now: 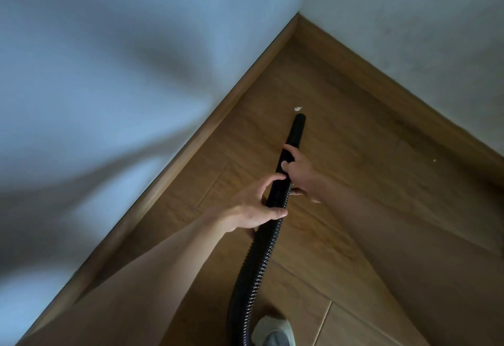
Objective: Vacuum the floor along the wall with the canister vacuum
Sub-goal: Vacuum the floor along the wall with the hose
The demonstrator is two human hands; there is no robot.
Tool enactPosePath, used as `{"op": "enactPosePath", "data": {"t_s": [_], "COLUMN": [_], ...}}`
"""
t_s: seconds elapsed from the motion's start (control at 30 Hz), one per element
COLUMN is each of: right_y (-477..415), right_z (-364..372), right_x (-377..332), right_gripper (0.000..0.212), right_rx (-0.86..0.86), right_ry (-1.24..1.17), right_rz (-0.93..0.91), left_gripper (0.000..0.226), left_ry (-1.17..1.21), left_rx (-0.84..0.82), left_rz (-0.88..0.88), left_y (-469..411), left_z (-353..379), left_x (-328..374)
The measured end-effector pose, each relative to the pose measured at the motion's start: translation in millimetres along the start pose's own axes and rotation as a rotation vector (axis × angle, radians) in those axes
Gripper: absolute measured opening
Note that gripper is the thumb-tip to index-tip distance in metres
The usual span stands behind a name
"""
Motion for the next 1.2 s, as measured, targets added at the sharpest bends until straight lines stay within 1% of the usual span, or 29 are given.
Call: {"op": "enactPosePath", "data": {"t_s": [0.27,0.5,0.63,0.8,1.0,1.1,1.2], "right_y": [-23.8,-26.7,-24.9,-21.5,-20.9,-24.3,-30.7], "right_z": [-1.7,25.4,31.6,14.7,-38.1,-49.5,-48.3], "right_x": [-11.1,-38.1,-42.2,-29.2,9.6,11.3,-2.5], "right_gripper": [0.056,0.055,0.061,0.066,0.061,0.058,0.060], "right_rx": [-0.005,-0.073,-0.066,-0.024,0.107,0.146,0.137], "right_ry": [0.009,0.055,0.066,0.023,-0.099,-0.093,-0.074], "right_rz": [-0.041,-0.119,-0.102,-0.024,0.129,0.132,0.105], "left_gripper": [0.068,0.062,0.065,0.067,0.067,0.066,0.064], "left_ry": [0.085,0.213,0.216,0.204,0.102,0.096,0.141], "left_rx": [0.041,0.104,0.114,0.051,-0.101,-0.123,-0.089], "left_rz": [0.025,-0.039,-0.075,-0.132,-0.159,-0.168,-0.164], "left_y": [-24.6,-24.8,-18.1,-20.5,-34.5,-40.3,-43.1], "left_z": [-3.6,-23.4,-27.6,-12.7,21.1,29.7,19.6], "left_x": [0.7,-11.4,-14.8,-4.7,29.7,42.0,44.9]}}
Point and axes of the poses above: each hand's wrist, its own y-axis away from the middle knuckle, its own z-axis out of the palm, x = y × z, the point moved 8 cm from there along -y, towards the middle knuckle, and after that the axes turned 5 degrees about x, right-handed, at the moved point
